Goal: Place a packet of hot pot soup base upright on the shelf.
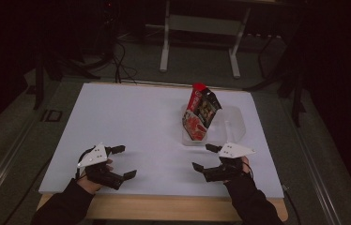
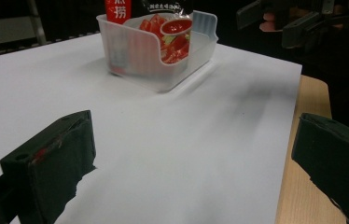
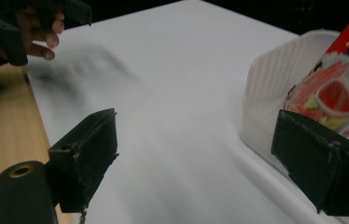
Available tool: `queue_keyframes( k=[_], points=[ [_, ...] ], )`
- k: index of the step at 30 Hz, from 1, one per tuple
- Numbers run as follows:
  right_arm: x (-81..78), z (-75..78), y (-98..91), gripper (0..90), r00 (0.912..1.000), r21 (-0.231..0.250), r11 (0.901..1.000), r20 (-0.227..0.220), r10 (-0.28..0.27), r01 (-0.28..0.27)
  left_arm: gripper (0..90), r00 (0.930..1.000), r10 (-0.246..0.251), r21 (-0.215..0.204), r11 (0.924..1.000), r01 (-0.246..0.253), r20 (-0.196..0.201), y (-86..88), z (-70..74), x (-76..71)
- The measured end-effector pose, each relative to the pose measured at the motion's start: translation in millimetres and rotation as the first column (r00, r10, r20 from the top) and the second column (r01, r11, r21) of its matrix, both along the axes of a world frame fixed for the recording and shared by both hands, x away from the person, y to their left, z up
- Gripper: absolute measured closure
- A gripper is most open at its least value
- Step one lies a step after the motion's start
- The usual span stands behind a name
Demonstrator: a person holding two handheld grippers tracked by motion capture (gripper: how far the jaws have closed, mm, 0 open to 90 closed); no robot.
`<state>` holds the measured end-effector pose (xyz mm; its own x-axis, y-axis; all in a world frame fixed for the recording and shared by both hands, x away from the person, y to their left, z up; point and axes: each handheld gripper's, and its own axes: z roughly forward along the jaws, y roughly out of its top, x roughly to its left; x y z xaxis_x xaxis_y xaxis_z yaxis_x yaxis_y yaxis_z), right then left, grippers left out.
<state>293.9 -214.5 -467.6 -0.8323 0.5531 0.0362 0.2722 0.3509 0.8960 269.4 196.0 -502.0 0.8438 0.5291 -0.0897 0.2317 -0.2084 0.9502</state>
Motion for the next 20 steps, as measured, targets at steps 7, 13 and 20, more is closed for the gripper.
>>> queue_keyframes(
  k=[7, 13, 20],
  points=[
    [-3.1, -6.9, -6.1, 14.0, 0.9999, -0.025, 0.9997, -0.011, -0.009, 0.009, 0.3, 1.0000, 0.000, 0.003, 1.0000, 0.000, -0.004, -0.2, -2.4, 0.7],
    [-1.8, -7.5, -6.1, 14.2, 0.9999, -0.025, 0.9997, -0.008, -0.008, 0.007, 0.2, 0.9995, 0.030, -0.018, 0.9994, -0.030, 0.004, 3.7, -1.5, 2.1],
    [-2.1, -8.3, -3.6, 14.3, 1.0000, -0.032, 0.9995, -0.005, 0.001, -0.002, 0.3, 0.9992, 0.039, -0.020, 0.9990, -0.039, -0.003, 4.8, -3.6, 3.4]
  ],
)
